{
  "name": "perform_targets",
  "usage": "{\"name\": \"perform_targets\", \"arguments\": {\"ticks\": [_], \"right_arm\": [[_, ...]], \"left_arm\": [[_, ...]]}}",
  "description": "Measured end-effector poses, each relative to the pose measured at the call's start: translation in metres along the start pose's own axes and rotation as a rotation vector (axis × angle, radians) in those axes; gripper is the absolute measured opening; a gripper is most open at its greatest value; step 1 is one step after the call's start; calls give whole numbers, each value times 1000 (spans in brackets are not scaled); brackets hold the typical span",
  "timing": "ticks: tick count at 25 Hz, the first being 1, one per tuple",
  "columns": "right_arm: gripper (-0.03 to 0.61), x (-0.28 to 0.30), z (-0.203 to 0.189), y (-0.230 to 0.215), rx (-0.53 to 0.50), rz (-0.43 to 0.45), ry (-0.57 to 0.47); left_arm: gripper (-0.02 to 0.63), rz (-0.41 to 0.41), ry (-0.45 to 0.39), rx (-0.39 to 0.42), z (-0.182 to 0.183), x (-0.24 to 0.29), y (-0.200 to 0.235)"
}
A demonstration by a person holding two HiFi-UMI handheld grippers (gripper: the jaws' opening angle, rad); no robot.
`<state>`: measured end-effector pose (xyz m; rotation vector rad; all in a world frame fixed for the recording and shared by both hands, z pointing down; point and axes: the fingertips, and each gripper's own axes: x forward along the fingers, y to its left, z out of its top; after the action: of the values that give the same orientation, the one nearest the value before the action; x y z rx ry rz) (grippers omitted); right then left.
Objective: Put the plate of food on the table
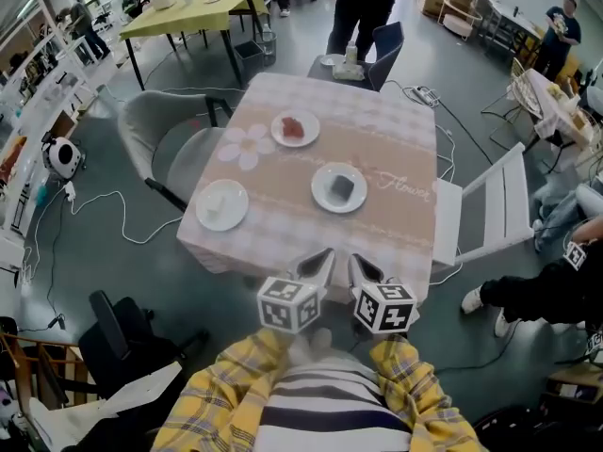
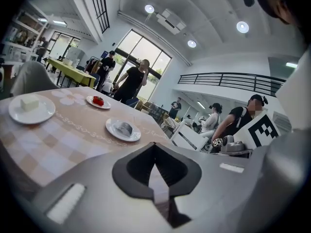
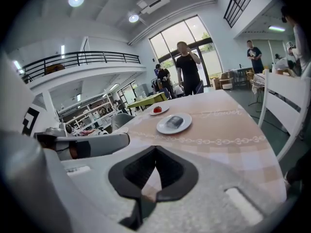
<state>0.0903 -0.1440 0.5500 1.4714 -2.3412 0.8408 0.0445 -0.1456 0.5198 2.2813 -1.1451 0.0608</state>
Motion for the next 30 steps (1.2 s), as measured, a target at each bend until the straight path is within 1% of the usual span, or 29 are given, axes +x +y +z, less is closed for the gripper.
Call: {"name": "perform_targets", "arguments": {"ticks": [5,10,17,20,23,30], "right_arm": [[-5,-12,-3,14,-23,4,-12],[-5,-20,-13,25,-30,-22,-17],[-5,-33,-31,63,-32,-25,-23],[-5,-38,-31,76,-55,-25,-45],[-5,-41,-30,83,-71,-33,-61],[-5,-48,-38,94,-72,-37,-69]], "left_arm": [[-5,-16,8,-1,-9,-15,-8],[-5,-44,16,5,-15,-28,-13],[-5,-64,23,20,-16,-63,-14],[-5,-70,18,29,-14,-74,-13],[-5,-78,11,36,-12,-80,-13],[-5,-82,22,30,-20,-92,-12]]}}
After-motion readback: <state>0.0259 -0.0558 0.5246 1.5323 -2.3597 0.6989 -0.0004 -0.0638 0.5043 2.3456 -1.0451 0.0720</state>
